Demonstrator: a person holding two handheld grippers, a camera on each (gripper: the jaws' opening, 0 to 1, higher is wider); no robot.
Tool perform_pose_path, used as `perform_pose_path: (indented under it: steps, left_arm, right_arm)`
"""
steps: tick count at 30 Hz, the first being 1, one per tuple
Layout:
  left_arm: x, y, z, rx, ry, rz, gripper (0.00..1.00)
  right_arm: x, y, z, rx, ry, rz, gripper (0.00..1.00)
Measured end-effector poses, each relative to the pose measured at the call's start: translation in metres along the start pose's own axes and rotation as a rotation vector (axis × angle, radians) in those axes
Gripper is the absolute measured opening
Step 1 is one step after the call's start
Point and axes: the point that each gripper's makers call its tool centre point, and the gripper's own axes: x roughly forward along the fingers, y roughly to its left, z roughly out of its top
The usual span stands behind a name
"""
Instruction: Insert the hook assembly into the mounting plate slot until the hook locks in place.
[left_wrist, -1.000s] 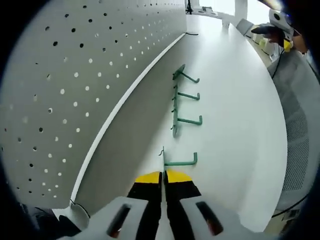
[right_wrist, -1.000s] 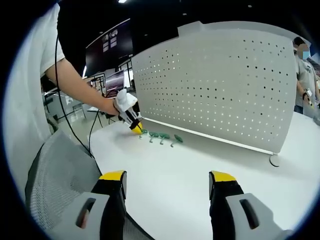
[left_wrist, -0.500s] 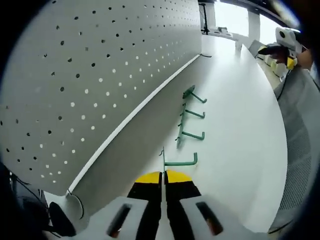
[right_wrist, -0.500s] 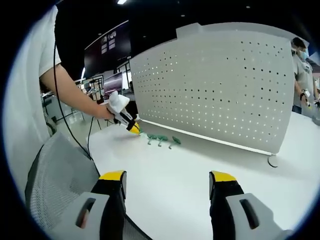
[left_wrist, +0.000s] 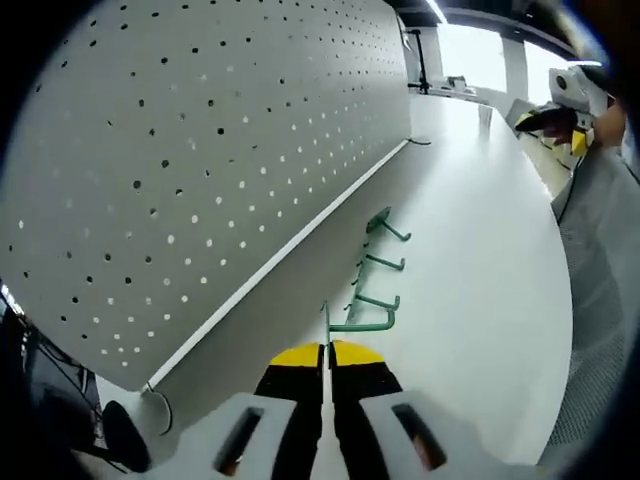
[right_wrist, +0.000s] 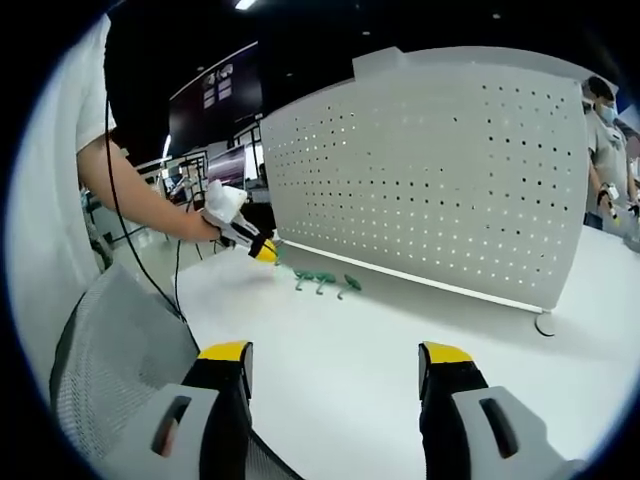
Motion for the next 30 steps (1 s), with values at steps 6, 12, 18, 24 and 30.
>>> perform_pose_path:
  steps: [6,12,18,24,30]
  left_arm:
    - [-0.007,-0.003,0.015,-0.028,-0.069,0.032,0.01]
    - [-0.015,-0.009,0.032,-0.074,-0.142,0.056,0.01]
    - [-0.026,-0.009,0.054,-0.104,-0.226,0.088,0.01]
    - [-0.034,-0.012,0.071,-0.094,-0.28,0.107,0.01]
    - [-0.044,-0.013,0.087,-0.092,-0.338,0.139,0.02]
  right_arm:
    - [-0.001,-0.001,0.001,-0.008,-0.003,-0.003,0.65]
    - [-0.002,-0.001,0.003,-0.007,-0.016,-0.006,0.65]
    - [-0.002,-0.003,0.005,-0.004,-0.026,-0.011,0.65]
    - [-0.003,-0.002,0.007,-0.005,-0.034,-0.011,0.65]
    - [-0.003,-0.003,0.008,-0.003,-0.04,-0.012,0.65]
